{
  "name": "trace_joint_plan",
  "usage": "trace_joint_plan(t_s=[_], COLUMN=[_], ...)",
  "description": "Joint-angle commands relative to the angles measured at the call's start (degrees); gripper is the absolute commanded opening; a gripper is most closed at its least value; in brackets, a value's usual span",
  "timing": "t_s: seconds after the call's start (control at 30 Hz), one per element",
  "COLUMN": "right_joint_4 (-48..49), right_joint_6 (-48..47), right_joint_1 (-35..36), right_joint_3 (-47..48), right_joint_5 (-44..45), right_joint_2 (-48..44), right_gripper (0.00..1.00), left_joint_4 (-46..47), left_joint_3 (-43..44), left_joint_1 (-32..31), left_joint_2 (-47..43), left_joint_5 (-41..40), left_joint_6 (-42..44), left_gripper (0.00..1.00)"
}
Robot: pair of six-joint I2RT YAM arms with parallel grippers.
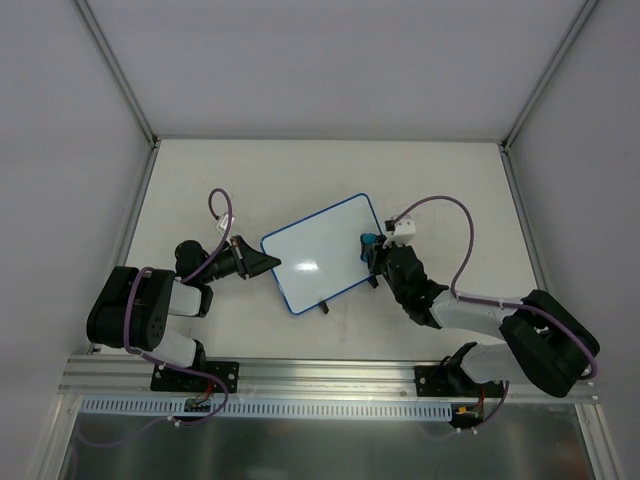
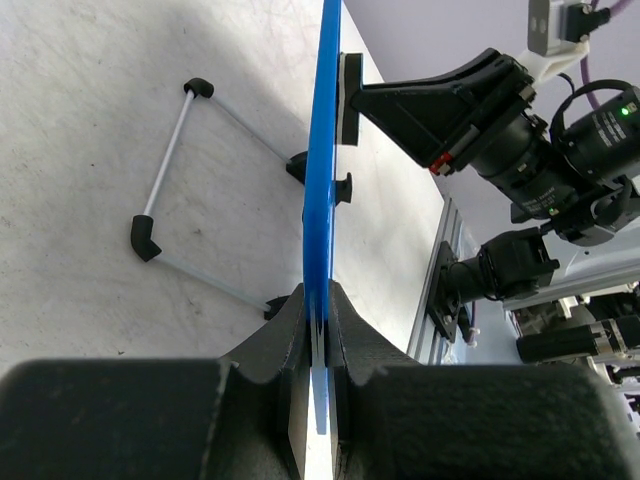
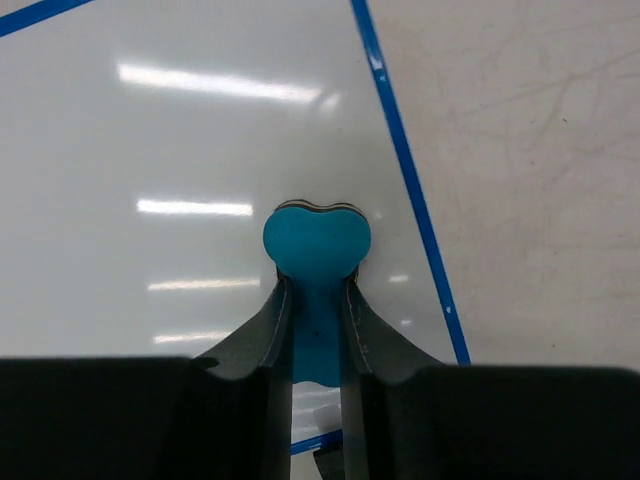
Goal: Erase the whiteboard
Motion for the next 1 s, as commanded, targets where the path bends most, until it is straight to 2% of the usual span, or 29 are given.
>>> trace_joint_plan(t_s=[0.0,0.3,0.67,0.97], right_joint_4=[-4.06,-3.97,-3.97,-5.29], right_joint_6=[5.23,6.64,13.06,7.18], right_joint_1=[-4.27,-7.0,-12.45,-11.23], right_joint_3=[-2.37,-2.99,-7.47,-3.18], right_joint_5=[1.29,-1.62,-3.1,-9.35], right_joint_2=[1.0,1.18,-0.58,-0.84], right_gripper=[0.0,0.0,0.0,0.0], left_joint_4=[19.75,19.75,19.75,19.84], left_joint_3=[-0.5,-0.5,-0.41,-0.5], left_joint_1=[-0.3,-0.3,-0.3,-0.3], left_joint_2=[-0.41,-0.5,-0.5,-0.59], left_joint_5=[2.97,2.97,2.97,2.97], left_joint_6=[2.29,2.21,2.29,2.21], left_gripper=[0.0,0.0,0.0,0.0])
